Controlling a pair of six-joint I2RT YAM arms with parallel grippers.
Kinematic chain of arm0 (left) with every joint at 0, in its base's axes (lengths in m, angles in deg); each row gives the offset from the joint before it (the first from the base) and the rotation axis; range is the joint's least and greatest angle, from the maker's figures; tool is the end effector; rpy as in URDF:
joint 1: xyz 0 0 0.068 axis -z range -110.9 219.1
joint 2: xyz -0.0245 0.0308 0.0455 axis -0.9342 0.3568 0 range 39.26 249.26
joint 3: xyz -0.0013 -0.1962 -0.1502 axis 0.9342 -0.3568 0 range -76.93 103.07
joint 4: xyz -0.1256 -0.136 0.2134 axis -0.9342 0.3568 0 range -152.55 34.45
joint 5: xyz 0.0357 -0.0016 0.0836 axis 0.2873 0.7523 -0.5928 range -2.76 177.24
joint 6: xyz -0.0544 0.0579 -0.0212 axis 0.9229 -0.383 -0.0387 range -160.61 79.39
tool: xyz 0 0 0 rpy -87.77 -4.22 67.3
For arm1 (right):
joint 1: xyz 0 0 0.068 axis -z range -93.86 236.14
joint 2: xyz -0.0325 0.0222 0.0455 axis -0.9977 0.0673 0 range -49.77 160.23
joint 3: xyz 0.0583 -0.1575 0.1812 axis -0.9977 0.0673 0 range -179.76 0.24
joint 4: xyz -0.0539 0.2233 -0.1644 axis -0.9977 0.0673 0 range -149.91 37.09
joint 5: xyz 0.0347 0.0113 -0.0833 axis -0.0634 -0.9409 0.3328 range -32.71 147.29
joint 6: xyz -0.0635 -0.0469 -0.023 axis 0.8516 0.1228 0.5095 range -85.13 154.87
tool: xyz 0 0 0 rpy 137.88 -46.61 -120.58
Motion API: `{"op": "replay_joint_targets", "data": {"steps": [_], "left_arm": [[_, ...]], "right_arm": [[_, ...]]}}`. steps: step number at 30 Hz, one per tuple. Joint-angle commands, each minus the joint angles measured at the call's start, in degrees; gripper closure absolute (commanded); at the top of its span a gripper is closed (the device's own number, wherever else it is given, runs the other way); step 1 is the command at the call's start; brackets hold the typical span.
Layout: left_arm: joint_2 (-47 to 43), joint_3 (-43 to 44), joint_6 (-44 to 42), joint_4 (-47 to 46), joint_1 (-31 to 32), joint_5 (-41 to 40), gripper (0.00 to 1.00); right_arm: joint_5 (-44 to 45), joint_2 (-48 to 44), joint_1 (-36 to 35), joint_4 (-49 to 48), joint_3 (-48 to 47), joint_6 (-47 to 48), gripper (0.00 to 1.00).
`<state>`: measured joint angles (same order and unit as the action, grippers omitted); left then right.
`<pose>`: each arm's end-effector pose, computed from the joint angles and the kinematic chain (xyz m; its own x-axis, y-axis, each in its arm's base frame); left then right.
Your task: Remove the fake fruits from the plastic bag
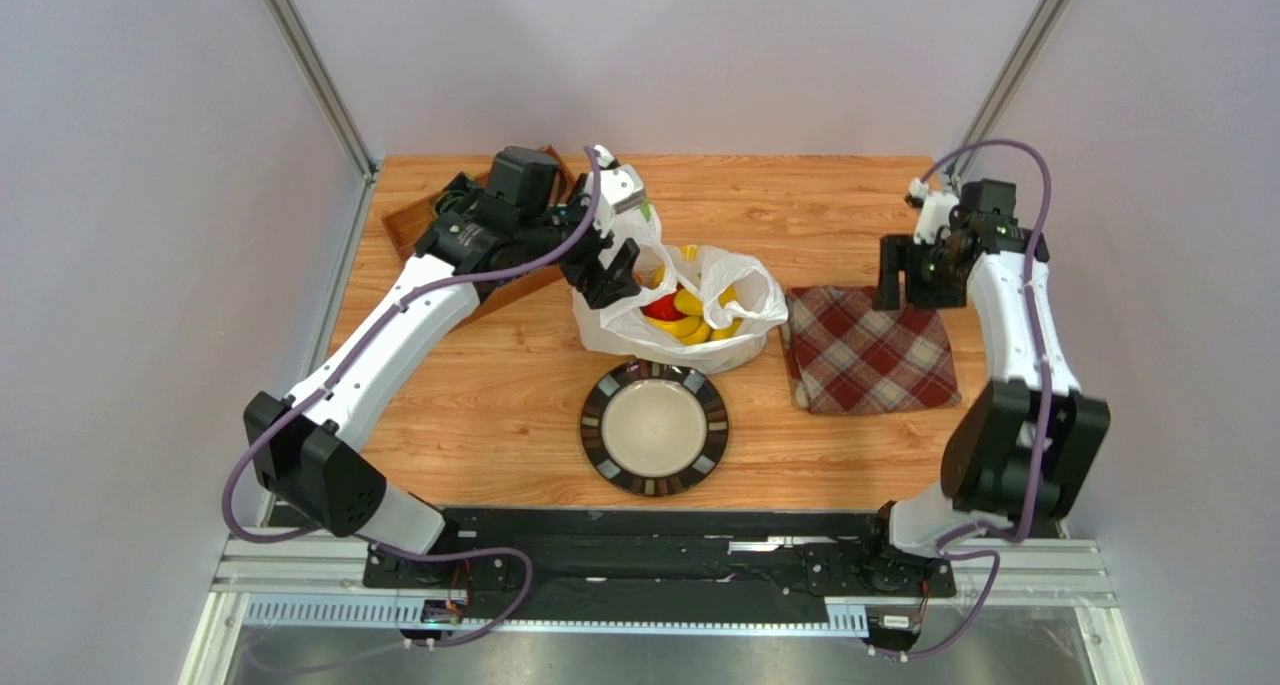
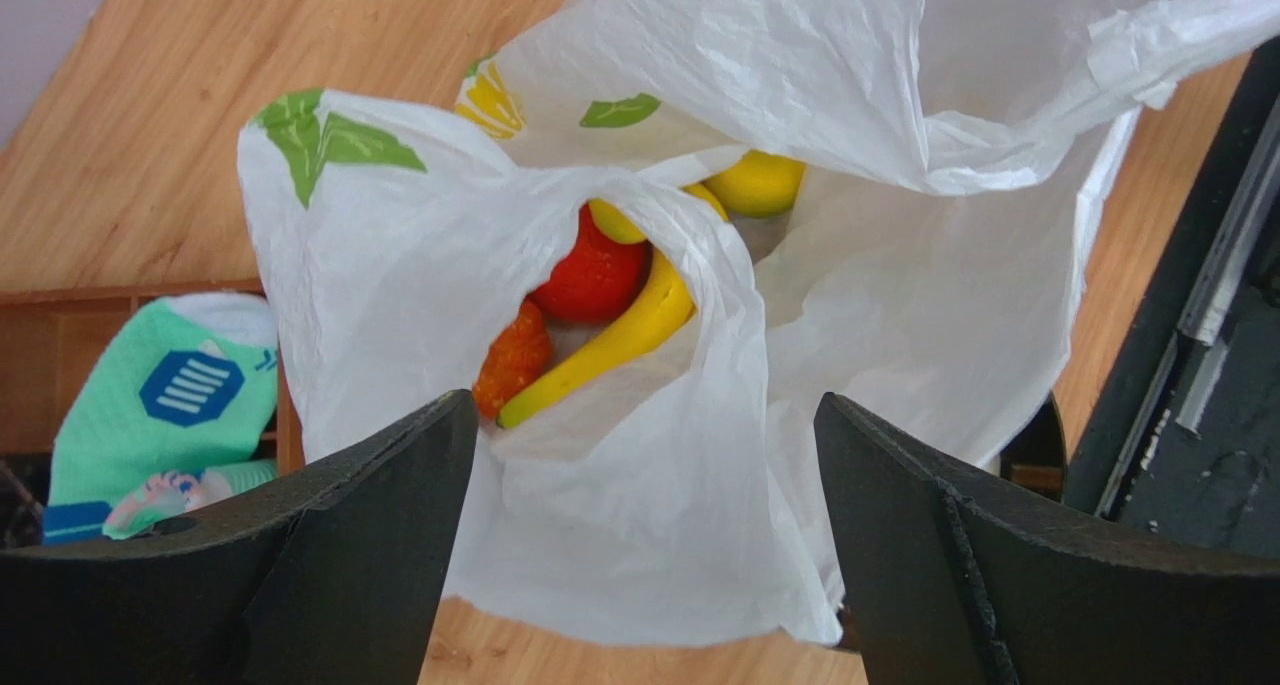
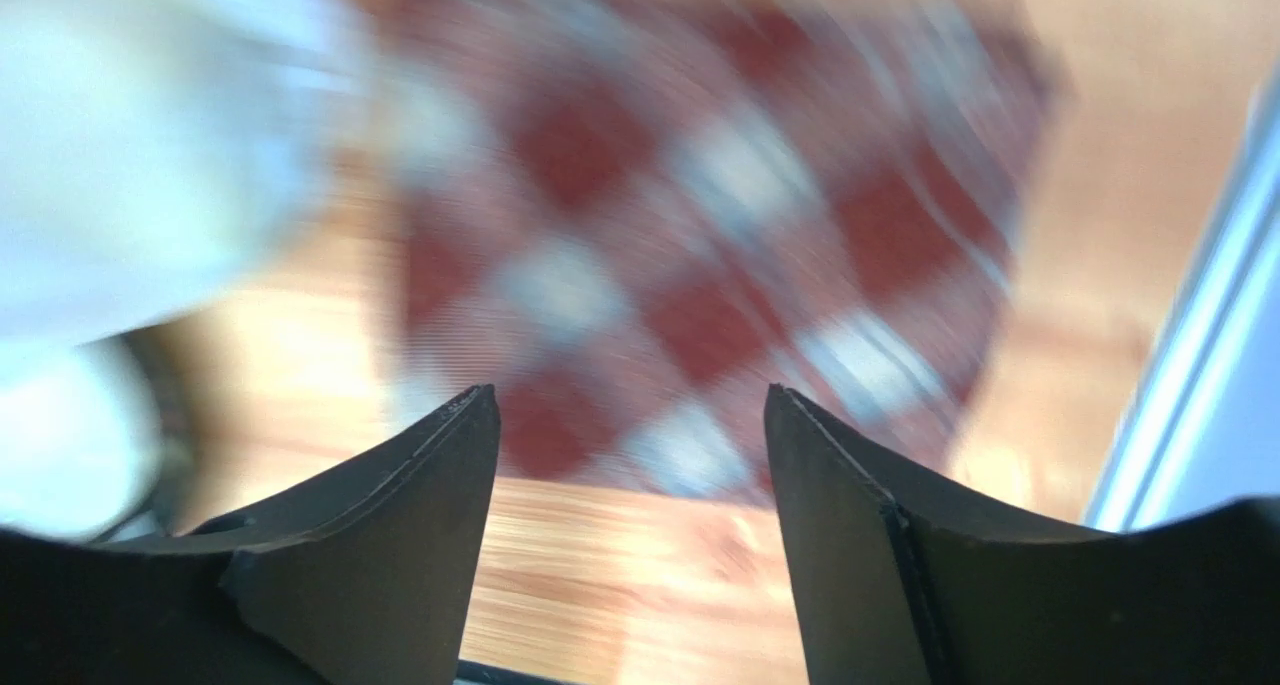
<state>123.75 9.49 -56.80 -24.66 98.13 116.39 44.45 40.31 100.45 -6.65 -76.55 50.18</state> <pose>0.3091 -0.2115 0.3386 -0.2788 0.4332 -0.8571 0.8813 0.4701 -0.0490 0.3446 -0.0714 0.2159 -0.8984 -0.0366 -0.4377 -0.0850 0.9922 0.0915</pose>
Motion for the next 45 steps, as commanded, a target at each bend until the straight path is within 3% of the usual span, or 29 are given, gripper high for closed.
{"op": "replay_joint_targets", "data": {"steps": [1, 3, 7, 15, 22, 24, 26, 28, 29, 30, 32, 35, 37, 41, 45], "left_arm": [[3.57, 4.98, -2.1, -3.0, 3.57, -8.48, 0.09], [6.21, 6.92, -2.1, -1.42, 4.27, -10.15, 0.11], [6.66, 6.06, -4.9, -0.62, 5.06, -13.06, 0.09], [6.48, 3.15, -4.65, 0.78, 5.33, -6.21, 0.03], [3.94, -0.54, -8.95, 0.61, 6.91, -12.09, 0.06], [2.88, -2.81, -10.35, 0.78, 6.82, -13.32, 0.09], [1.3, -4.4, -11.49, 0.43, 6.82, -14.9, 0.16], [0.94, -5.81, -13.6, -0.1, 6.91, -15.87, 0.48], [1.2, -5.64, -14.39, -0.36, 6.91, -17.01, 0.69], [1.9, -4.42, -15.18, -0.45, 6.91, -17.97, 1.0], [4.8, -1.87, -15.54, 0.16, 6.74, -20.17, 1.0], [8.67, 6.19, -14.41, 1.49, 5.86, -19.48, 1.0], [10.6, 9.46, -12.48, 0.09, 4.11, -19.04, 1.0], [14.73, 23.31, -2.39, -2.91, -0.9, -16.85, 1.0], [18.43, 35.12, 1.86, -5.45, -4.07, -12.28, 1.0]], "right_arm": [[-22.04, -16.48, -9.27, 1.51, -5.91, 5.34, 0.28], [-20.74, -19.84, -17.33, -0.6, -6.0, 8.06, 0.27], [-17.84, -25.13, -26.16, -3.25, -5.38, 11.31, 0.23], [-16.0, -22.16, -38.54, 7.2, -10.39, 24.31, 0.24], [-10.72, -19.34, -42.34, 8.28, -7.41, 29.51, 0.25], [-7.83, -18.72, -42.43, 6.87, -6.1, 30.13, 0.3], [-4.05, -18.19, -42.25, 1.28, -4.42, 27.78, 0.35], [1.48, -17.58, -42.34, -3.57, -1.71, 26.36, 0.45], [3.33, -17.14, -42.34, -8.9, -1.0, 25.13, 0.49], [6.31, -16.44, -42.34, -11.13, -0.47, 24.68, 0.55], [7.74, -13.03, -42.34, -14.3, -2.12, 24.07, 0.61], [8.1, -7.58, -41.56, -14.67, -8.27, 21.62, 0.87], [8.44, -4.75, -40.5, -15.63, -13.7, 19.24, 0.99], [9.59, 1.92, -33.32, -16.95, -25.63, 10.98, 1.0], [8.28, 6.59, -26.45, -17.04, -36.83, 2.8, 1.0]]}}
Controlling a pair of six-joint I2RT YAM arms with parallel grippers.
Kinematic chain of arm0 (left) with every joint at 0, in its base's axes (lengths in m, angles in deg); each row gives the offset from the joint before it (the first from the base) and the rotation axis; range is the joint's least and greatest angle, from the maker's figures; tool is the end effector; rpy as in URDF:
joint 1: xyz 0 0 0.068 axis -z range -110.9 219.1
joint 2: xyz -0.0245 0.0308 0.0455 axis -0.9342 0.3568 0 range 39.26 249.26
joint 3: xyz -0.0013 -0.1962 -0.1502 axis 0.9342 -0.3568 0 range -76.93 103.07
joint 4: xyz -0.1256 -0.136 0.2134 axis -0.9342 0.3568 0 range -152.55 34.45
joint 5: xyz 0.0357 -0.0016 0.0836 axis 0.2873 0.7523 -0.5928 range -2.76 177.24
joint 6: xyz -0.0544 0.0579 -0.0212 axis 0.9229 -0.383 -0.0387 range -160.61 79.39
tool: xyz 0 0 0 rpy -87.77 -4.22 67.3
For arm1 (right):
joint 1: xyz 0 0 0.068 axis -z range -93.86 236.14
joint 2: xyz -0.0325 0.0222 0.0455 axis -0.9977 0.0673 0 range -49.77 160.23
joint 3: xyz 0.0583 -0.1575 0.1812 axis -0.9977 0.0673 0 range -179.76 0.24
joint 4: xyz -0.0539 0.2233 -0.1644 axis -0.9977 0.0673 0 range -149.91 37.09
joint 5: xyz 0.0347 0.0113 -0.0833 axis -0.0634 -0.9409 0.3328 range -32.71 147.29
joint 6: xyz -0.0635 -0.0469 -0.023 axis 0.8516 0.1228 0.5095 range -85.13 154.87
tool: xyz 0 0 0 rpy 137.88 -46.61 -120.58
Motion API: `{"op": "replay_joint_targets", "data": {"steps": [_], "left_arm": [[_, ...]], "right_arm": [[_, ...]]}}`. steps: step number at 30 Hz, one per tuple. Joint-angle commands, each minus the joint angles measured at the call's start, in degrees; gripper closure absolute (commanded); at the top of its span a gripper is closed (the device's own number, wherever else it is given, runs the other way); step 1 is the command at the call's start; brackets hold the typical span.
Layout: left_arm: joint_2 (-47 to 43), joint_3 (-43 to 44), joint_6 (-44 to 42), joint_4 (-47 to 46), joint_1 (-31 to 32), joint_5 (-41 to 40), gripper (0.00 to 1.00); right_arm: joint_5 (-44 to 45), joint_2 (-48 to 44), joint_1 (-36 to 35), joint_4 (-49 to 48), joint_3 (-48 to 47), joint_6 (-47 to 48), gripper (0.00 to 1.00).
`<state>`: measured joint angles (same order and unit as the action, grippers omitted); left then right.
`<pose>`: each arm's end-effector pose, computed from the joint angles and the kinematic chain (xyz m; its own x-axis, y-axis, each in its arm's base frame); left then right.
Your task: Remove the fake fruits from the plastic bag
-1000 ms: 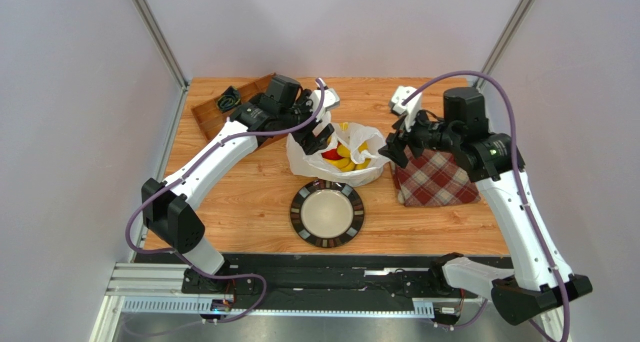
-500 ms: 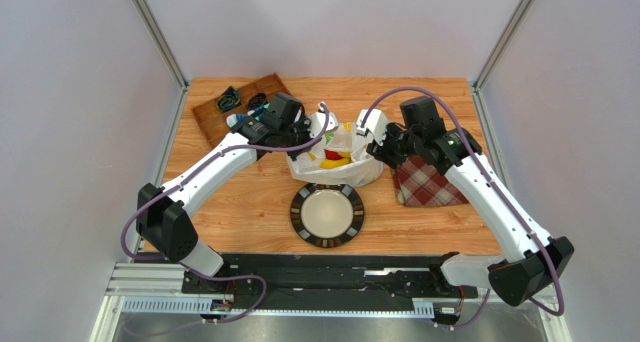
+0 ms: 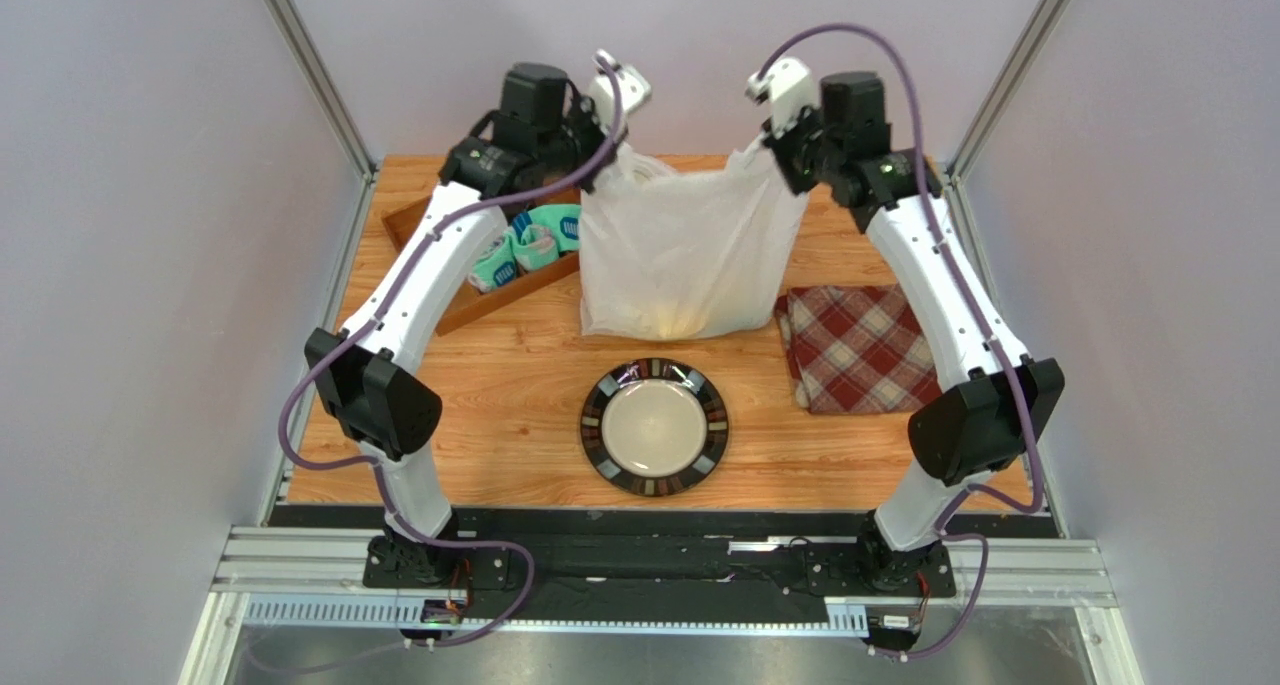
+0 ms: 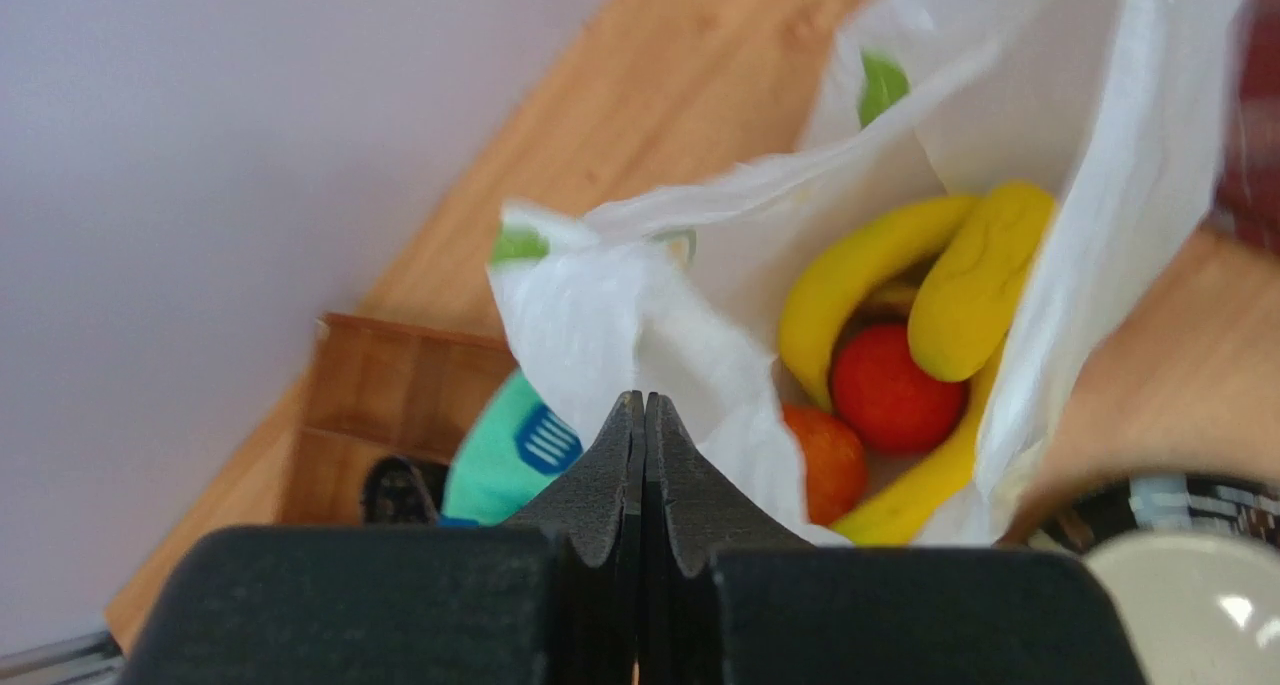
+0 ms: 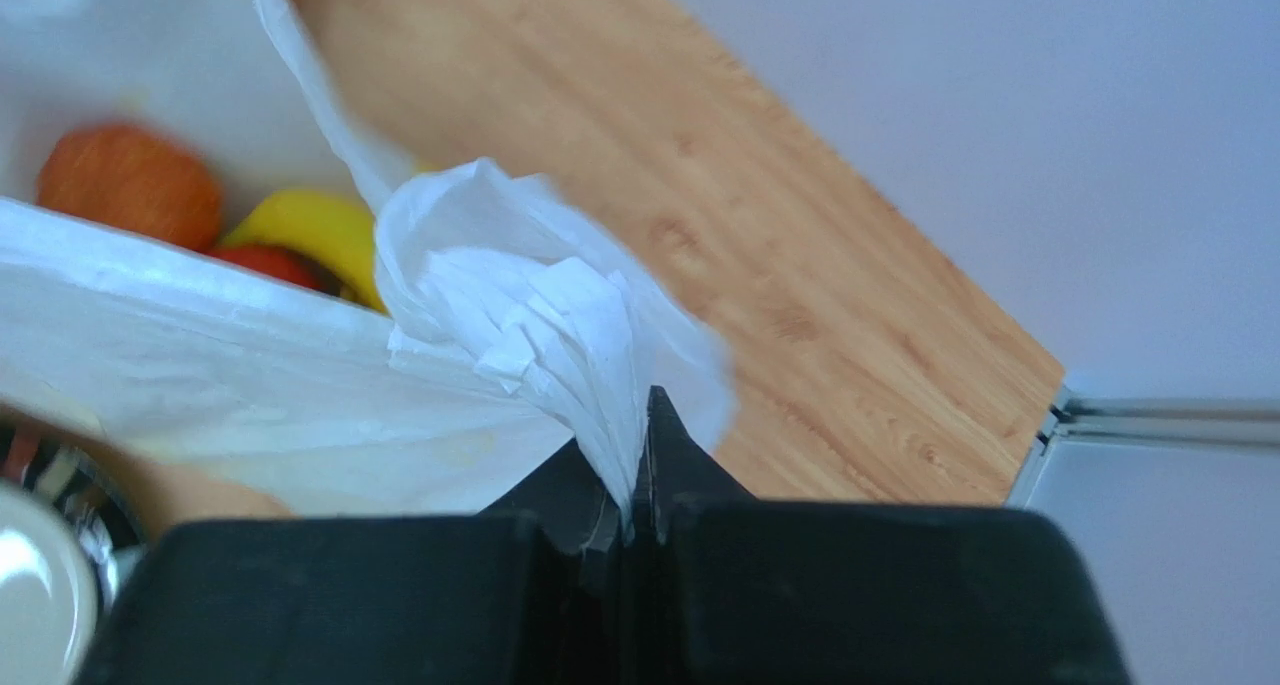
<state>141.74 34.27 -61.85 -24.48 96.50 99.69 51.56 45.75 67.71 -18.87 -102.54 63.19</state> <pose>0.3940 -0.2217 0.3746 -0.1823 0.4930 -0.8507 0.7321 0.6457 0.2173 0.3973 0.1400 0.3623 -0.2777 -0.5901 -0.7581 -0.5965 0.7245 -0.3455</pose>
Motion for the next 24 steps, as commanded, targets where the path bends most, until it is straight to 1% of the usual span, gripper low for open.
{"op": "replay_joint_targets", "data": {"steps": [1, 3, 5, 6, 7, 8, 9, 10, 11, 12, 13, 14, 15, 16, 18, 19, 20, 21, 22, 24], "left_arm": [[0.36, 11.57, 7.17, -6.68, -2.44, 5.56, 1.0], [-0.78, 12.99, 9.36, -9.75, -2.44, 7.14, 1.0], [-2.62, 12.21, 11.21, -9.33, -2.35, 10.31, 1.0], [-3.68, 10.9, 11.91, -8.89, -2.26, 12.06, 1.0], [-4.99, 6.1, 12.87, -8.8, -2.26, 12.94, 1.0], [-8.31, 2.66, 13.15, -8.97, -2.17, 13.82, 1.0], [-10.0, -1.03, 13.24, -9.23, -2.09, 14.96, 1.0], [-11.76, -8.9, 13.06, -9.67, -1.91, 16.63, 1.0], [-14.82, -12.72, 12.97, -10.11, -1.65, 17.34, 1.0], [-16.07, -16.41, 13.06, -10.46, -0.86, 17.61, 1.0], [-16.95, -22.89, 13.58, -10.64, -0.33, 17.61, 1.0], [-18.09, -25.65, 14.63, -10.64, 0.19, 17.52, 1.0], [-18.36, -28.03, 16.03, -10.73, 0.55, 17.7, 1.0], [-18.71, -32.14, 19.96, -11.43, 0.55, 17.44, 1.0], [-20.03, -36.03, 23.06, -12.83, 0.55, 16.91, 1.0], [-20.82, -38.83, 24.56, -14.23, 0.55, 16.82, 1.0], [-22.22, -39.82, 25.1, -14.68, 0.55, 16.91, 1.0], [-22.67, -40.44, 25.62, -15.03, 0.55, 16.39, 1.0], [-23.02, -41.05, 26.5, -15.3, 0.55, 16.03, 1.0], [-24.25, -41.59, 27.47, -15.65, 0.55, 15.68, 1.0]], "right_arm": [[0.82, 0.98, 7.18, -5.0, -12.08, -10.21, 1.0], [-0.15, -1.29, 8.06, -5.18, -12.01, -9.25, 1.0], [-2.68, -4.1, 8.15, -4.13, -9.73, -7.58, 1.0], [-3.4, -7.51, 8.07, -3.69, -4.58, -7.49, 1.0], [-3.84, -9.81, 8.15, -2.99, -1.4, -7.83, 1.0], [-3.93, -12.01, 8.15, -2.63, 2.9, -8.45, 1.0], [-3.84, -14.12, 8.07, -2.19, 11.12, -9.06, 1.0], [-3.84, -18.84, 8.15, -1.23, 16.25, -10.2, 1.0], [-3.58, -20.89, 8.15, -0.79, 20.65, -11.08, 1.0], [-3.06, -23.34, 8.15, -0.09, 29.74, -12.13, 1.0], [-1.75, -26.85, 8.07, 0.09, 34.01, -13.45, 0.95], [-1.3, -28.62, 8.07, 0.36, 37.62, -14.94, 0.88], [-1.03, -29.77, 8.15, 1.23, 43.66, -15.3, 0.77], [-1.2, -31.61, 8.07, 1.59, 45.11, -15.39, 0.58], [-2.78, -32.24, 8.07, 4.65, 44.52, -15.13, 0.49], [-6.44, -32.16, 8.07, 5.54, 40.16, -15.13, 0.42], [-8.92, -31.72, 7.98, 6.33, 37.16, -15.57, 0.38], [-11.9, -31.02, 7.98, 7.64, 34.17, -15.92, 0.31], [-17.15, -30.23, 7.28, 8.09, 27.09, -16.71, 0.28], [-20.0, -27.07, 5.18, 7.84, 21.42, -19.16, 0.28]]}}
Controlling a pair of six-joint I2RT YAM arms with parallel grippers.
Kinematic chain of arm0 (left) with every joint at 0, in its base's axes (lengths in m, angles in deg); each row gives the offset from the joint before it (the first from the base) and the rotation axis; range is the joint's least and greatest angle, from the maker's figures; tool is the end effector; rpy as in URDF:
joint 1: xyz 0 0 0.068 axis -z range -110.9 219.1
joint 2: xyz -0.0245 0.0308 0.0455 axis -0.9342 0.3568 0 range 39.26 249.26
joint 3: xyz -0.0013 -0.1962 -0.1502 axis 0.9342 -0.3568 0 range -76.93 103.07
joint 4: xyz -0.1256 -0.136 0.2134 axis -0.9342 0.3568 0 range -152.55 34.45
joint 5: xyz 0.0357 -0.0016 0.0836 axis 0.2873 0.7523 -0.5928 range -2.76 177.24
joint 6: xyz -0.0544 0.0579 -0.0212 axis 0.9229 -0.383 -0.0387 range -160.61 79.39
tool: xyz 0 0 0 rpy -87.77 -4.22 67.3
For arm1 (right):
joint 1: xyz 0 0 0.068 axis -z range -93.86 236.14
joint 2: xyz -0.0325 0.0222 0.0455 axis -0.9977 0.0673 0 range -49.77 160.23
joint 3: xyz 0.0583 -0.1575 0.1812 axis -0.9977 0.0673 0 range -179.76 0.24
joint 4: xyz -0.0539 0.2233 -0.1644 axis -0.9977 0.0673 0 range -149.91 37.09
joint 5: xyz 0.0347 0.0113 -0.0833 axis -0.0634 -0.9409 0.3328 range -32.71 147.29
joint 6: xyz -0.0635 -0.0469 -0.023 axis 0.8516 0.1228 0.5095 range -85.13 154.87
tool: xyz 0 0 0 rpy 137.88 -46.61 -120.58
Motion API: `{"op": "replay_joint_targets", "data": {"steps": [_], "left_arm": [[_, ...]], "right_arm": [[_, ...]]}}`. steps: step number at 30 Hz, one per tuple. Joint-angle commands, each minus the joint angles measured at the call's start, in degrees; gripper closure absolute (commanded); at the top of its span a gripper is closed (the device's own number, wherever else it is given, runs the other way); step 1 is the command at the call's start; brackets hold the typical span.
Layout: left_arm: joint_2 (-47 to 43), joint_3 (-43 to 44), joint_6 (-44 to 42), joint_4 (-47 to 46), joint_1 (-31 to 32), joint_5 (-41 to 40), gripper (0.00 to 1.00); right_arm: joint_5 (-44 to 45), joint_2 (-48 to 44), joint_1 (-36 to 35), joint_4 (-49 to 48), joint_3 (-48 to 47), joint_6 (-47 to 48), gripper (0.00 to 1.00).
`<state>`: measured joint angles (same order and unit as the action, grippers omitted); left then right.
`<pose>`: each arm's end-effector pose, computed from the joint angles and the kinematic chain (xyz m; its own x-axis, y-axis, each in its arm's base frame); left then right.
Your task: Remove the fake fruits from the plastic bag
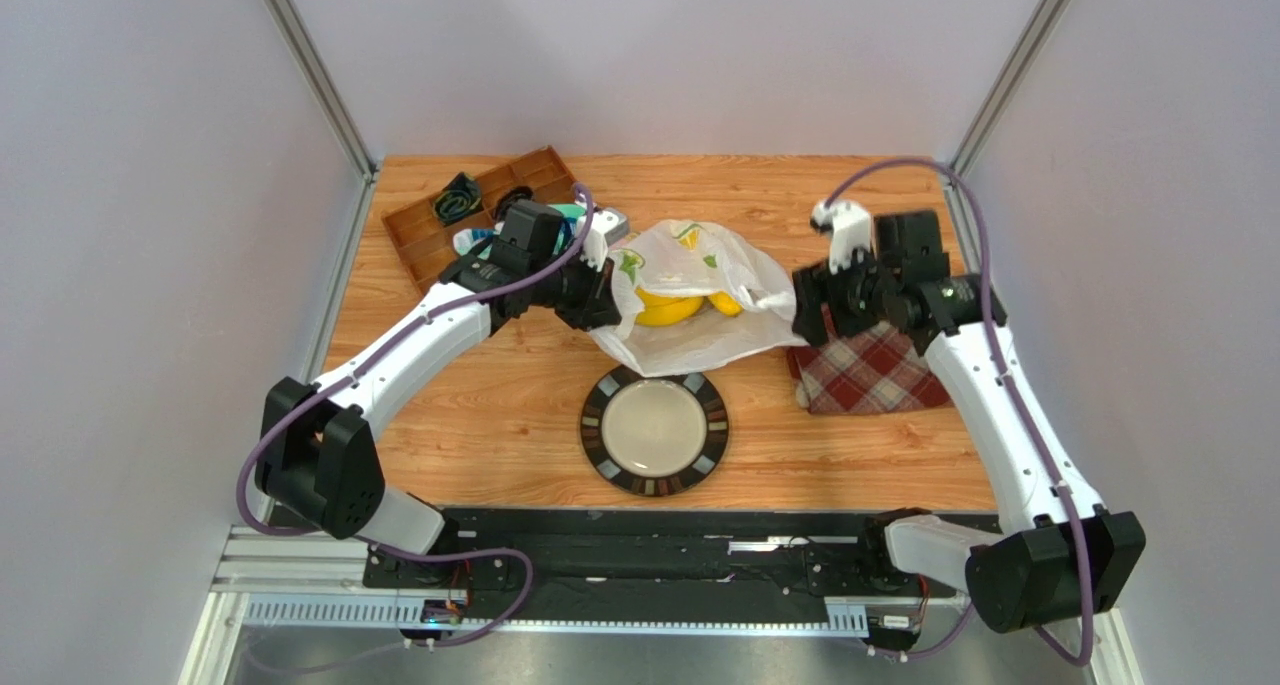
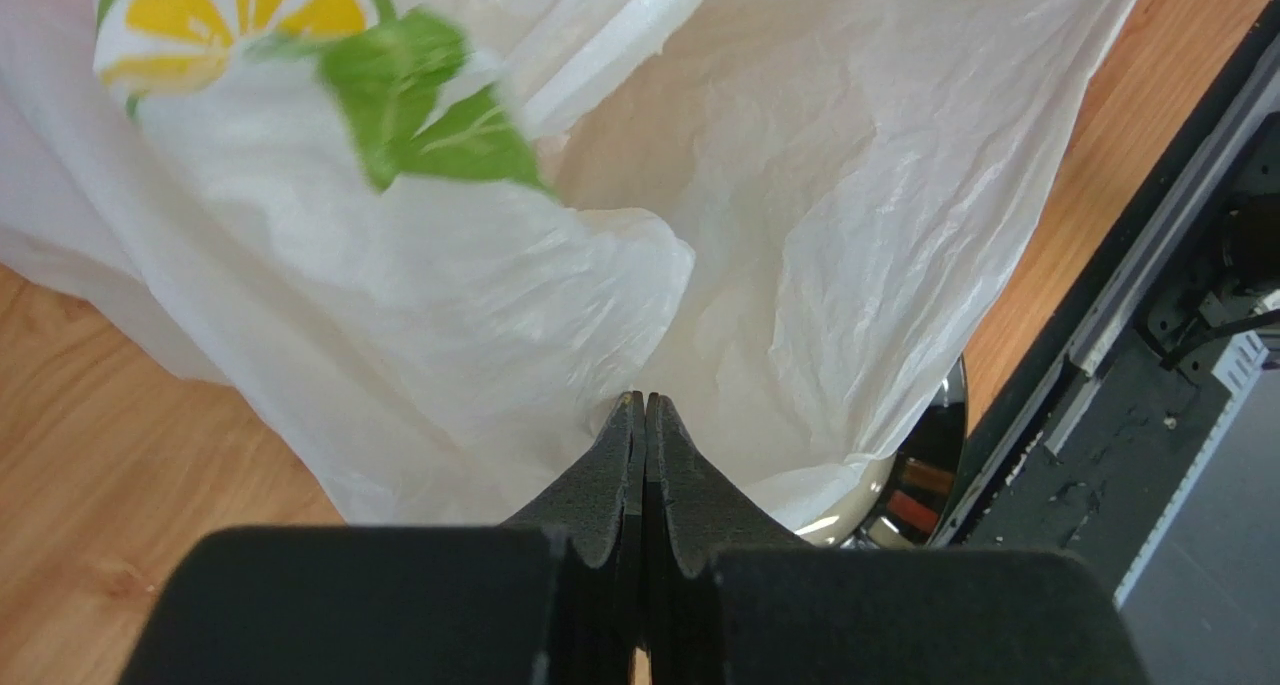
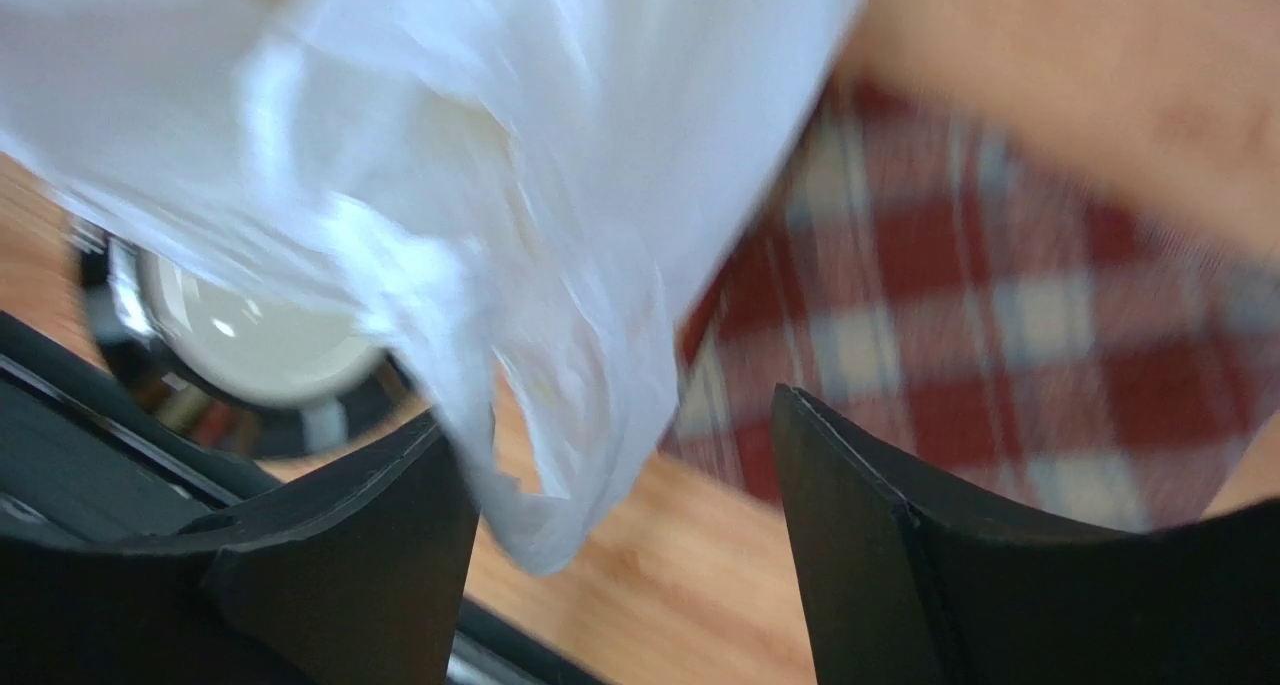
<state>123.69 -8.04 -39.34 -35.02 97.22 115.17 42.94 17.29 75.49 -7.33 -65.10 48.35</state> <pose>0.3113 -0.2044 0.2422 -0.6180 0.3081 -0.7233 0.7047 0.6249 -0.3360 0.2721 0.0693 0.2676 -0.7012 -0.3617 -0.6144 -0.4984 0.8649 0.0597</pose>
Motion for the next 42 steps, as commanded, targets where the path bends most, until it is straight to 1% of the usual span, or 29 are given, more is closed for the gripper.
{"op": "replay_joint_targets", "data": {"steps": [1, 2, 4, 6, 7, 9, 10, 13, 15, 16, 18, 23, 29, 31, 33, 34, 35, 38, 42], "left_arm": [[-6.63, 0.12, 5.22, -5.73, -0.17, 0.29, 1.0], [-7.34, -0.24, 5.57, -6.08, -0.17, 0.38, 1.0], [-7.87, -0.76, 6.1, -6.52, -0.17, 0.55, 1.0], [-8.48, -0.94, 6.37, -6.61, -0.17, 0.55, 1.0], [-8.83, -1.2, 6.37, -6.52, -0.17, 0.21, 1.0], [-9.71, -1.82, 6.63, -6.78, -0.17, -0.93, 1.0], [-10.06, -2.52, 6.72, -7.22, -0.17, -1.2, 1.0], [-11.47, -4.01, 7.16, -7.75, -0.17, -1.38, 1.0], [-12.09, -4.98, 7.94, -8.02, -0.26, -1.12, 1.0], [-12.35, -5.07, 8.04, -8.28, -0.26, -0.68, 1.0], [-12.61, -5.6, 8.74, -8.45, -0.26, -0.15, 1.0], [-14.28, -7.0, 8.3, -8.11, -0.34, -1.46, 1.0], [-15.17, -8.68, 7.07, -8.1, -0.35, -1.12, 1.0], [-14.9, -8.68, 6.81, -8.37, -0.35, -0.42, 1.0], [-14.55, -8.41, 6.28, -8.89, -0.35, 0.03, 1.0], [-14.29, -8.33, 6.28, -8.98, -0.35, 0.2, 1.0], [-13.94, -7.89, 6.19, -9.24, -0.35, 0.38, 1.0], [-12.01, -6.4, 6.02, -9.07, -0.35, 0.99, 1.0], [-10.42, -4.55, 5.84, -8.72, -0.35, 1.7, 1.0]], "right_arm": [[-12.71, 2.27, -5.14, -4.32, -17.79, -4.77, 0.28], [-12.72, 3.15, -6.73, -5.19, -19.8, -5.12, 0.29], [-11.41, 5.69, -11.46, -6.87, -20.26, -4.6, 0.33], [-9.92, 9.11, -14.47, -6.44, -20.18, -3.37, 0.37], [-9.56, 10.09, -16.92, -6.17, -20.09, -2.06, 0.43], [-9.21, 11.76, -19.04, -6.78, -19.65, -1.52, 0.49], [-9.29, 13.34, -20.62, -7.05, -19.39, -1.43, 0.56], [-9.73, 17.99, -21.86, -6.7, -19.12, -2.83, 0.71], [-8.34, 19.93, -21.86, -7.39, -18.07, -3.71, 0.76], [-5.37, 21.94, -21.86, -7.92, -17.89, -4.59, 0.77], [-3.76, 24.15, -21.78, -9.16, -17.98, -4.6, 0.8], [-0.16, 32.05, -21.51, -10.04, -20.44, -5.04, 0.83], [6.25, 37.95, -17.39, -11.88, -24.29, -4.78, 0.86], [8.45, 40.24, -15.54, -12.32, -26.23, -3.81, 0.86], [8.9, 42.09, -13.96, -12.41, -28.96, -3.19, 0.8], [8.81, 42.7, -13.87, -12.24, -29.75, -3.19, 0.75], [7.94, 43.06, -13.69, -12.15, -30.89, -3.19, 0.6], [4.69, 44.81, -13.69, -11.36, -32.12, -3.1, 0.42], [4.51, 49.02, -13.6, -10.83, -33.97, -2.32, 0.36]]}}
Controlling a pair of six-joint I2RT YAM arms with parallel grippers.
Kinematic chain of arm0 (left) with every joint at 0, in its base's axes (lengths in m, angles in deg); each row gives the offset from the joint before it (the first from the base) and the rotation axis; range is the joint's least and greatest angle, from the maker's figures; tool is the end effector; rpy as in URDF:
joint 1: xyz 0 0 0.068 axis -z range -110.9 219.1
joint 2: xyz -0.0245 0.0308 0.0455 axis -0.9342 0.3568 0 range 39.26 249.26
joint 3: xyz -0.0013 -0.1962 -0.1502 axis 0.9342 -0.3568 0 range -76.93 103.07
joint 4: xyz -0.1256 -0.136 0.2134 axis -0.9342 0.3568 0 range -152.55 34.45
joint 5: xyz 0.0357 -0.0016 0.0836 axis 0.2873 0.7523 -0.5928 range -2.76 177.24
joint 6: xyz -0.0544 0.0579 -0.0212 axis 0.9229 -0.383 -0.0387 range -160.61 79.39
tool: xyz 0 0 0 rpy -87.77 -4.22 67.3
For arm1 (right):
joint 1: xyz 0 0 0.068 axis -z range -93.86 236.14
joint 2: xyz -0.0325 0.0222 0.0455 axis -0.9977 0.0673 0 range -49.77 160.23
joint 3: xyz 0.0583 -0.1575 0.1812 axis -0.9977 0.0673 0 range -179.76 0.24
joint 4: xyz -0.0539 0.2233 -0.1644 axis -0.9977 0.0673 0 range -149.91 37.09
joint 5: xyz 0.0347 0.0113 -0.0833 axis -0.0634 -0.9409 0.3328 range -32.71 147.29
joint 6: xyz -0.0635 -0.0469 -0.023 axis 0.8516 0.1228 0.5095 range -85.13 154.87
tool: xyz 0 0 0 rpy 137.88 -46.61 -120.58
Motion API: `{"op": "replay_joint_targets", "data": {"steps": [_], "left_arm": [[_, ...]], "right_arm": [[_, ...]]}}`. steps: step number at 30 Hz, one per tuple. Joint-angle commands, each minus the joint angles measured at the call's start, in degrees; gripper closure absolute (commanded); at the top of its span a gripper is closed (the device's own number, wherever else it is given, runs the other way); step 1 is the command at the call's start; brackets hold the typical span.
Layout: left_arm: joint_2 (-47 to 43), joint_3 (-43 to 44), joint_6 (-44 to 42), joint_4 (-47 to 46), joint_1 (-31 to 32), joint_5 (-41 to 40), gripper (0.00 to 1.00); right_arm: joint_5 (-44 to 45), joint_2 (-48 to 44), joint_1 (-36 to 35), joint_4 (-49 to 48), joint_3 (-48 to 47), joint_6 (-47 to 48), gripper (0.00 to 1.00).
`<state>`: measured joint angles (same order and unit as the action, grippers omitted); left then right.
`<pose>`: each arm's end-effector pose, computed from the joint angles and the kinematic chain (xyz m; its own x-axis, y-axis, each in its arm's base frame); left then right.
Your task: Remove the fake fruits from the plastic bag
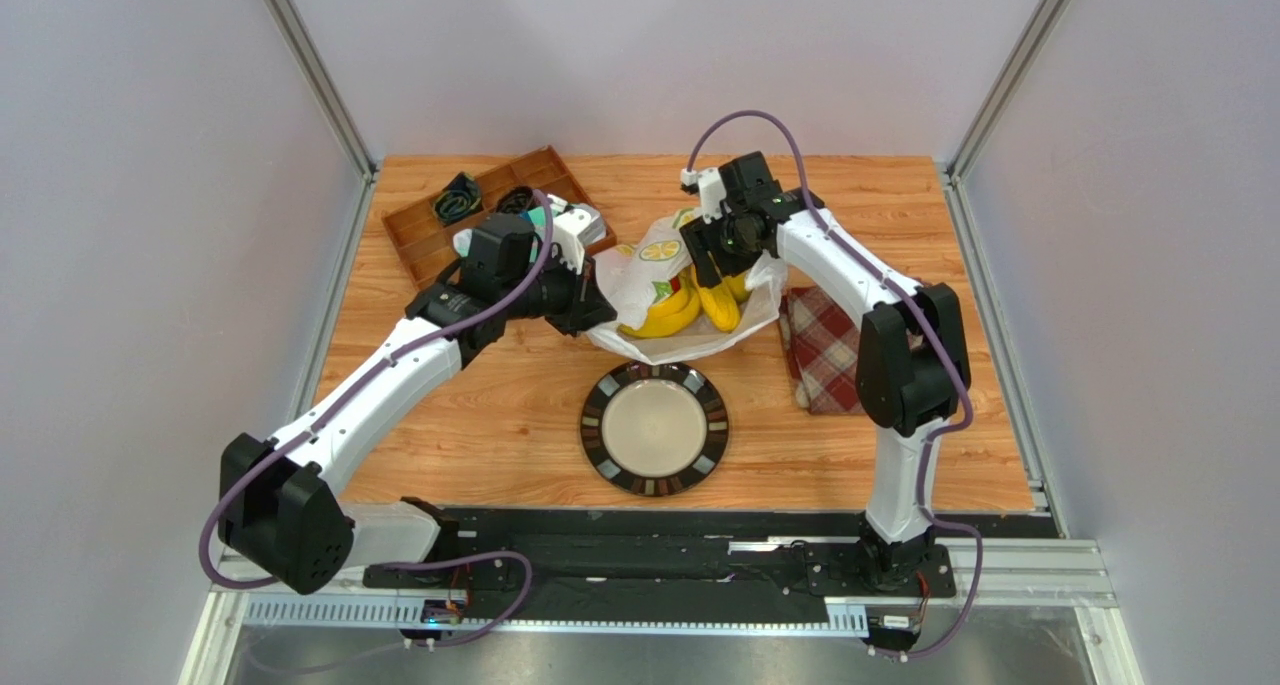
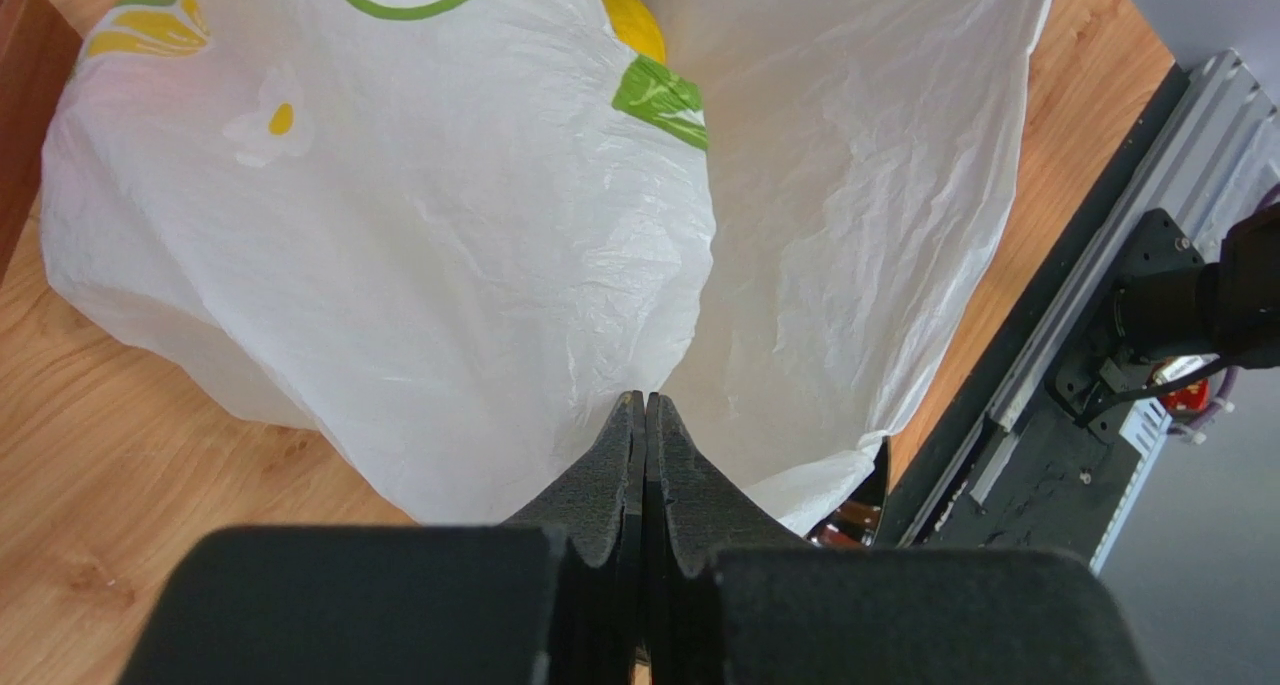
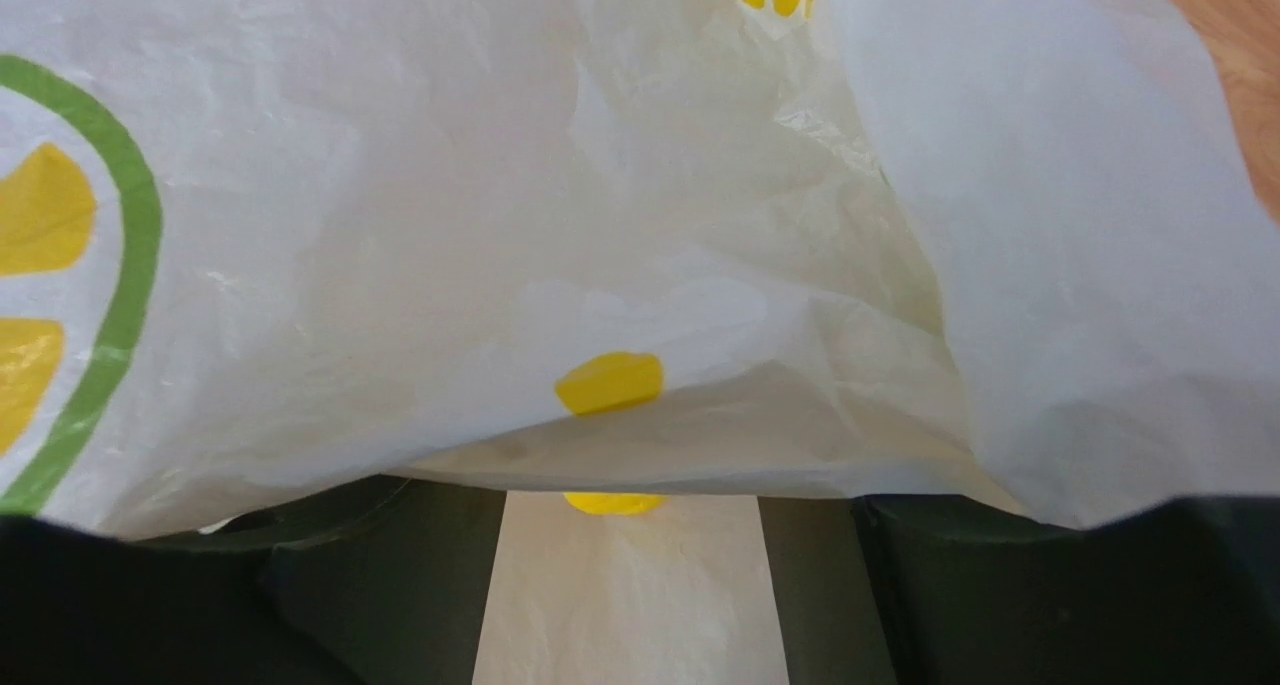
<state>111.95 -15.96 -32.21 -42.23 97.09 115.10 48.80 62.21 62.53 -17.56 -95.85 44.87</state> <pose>0.2842 -0.1890 0.2718 -0.5751 0.1594 -0.8024 0.6881 0.6247 -0.3691 0.4160 0.1934 0.1950 -0.6860 -0.4874 -0.5402 -0.5956 0.8027 0.0322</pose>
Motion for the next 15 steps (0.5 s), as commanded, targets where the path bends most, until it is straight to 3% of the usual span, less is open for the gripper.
{"op": "replay_joint_targets", "data": {"steps": [1, 7, 9, 10, 13, 15], "left_arm": [[1.58, 3.89, -1.37, -1.33, -0.21, 1.76, 1.0], [2.99, 5.47, -2.34, -0.45, -0.21, 1.06, 1.0], [3.51, 5.83, -2.51, -0.45, -0.21, 0.62, 1.0], [3.69, 6.17, -2.52, -0.45, -0.21, 0.53, 1.0], [4.39, 6.97, -3.22, -0.1, -0.21, 0.27, 1.0], [4.92, 7.32, -4.01, 0.07, -0.21, -0.26, 1.0]], "right_arm": [[-1.44, 5.25, -0.64, 0.27, -3.83, 1.6, 0.36], [2.24, 9.56, -0.73, 2.39, -6.12, 4.32, 0.38], [3.83, 9.22, -0.64, 2.91, -6.21, 4.76, 0.49], [4.18, 8.09, -0.64, 3.35, -6.3, 5.2, 0.59], [3.22, 4.31, -0.64, 3.79, -5.86, 5.99, 0.73], [-0.11, -1.48, -0.38, 3.45, -4.98, 6.87, 0.75]]}}
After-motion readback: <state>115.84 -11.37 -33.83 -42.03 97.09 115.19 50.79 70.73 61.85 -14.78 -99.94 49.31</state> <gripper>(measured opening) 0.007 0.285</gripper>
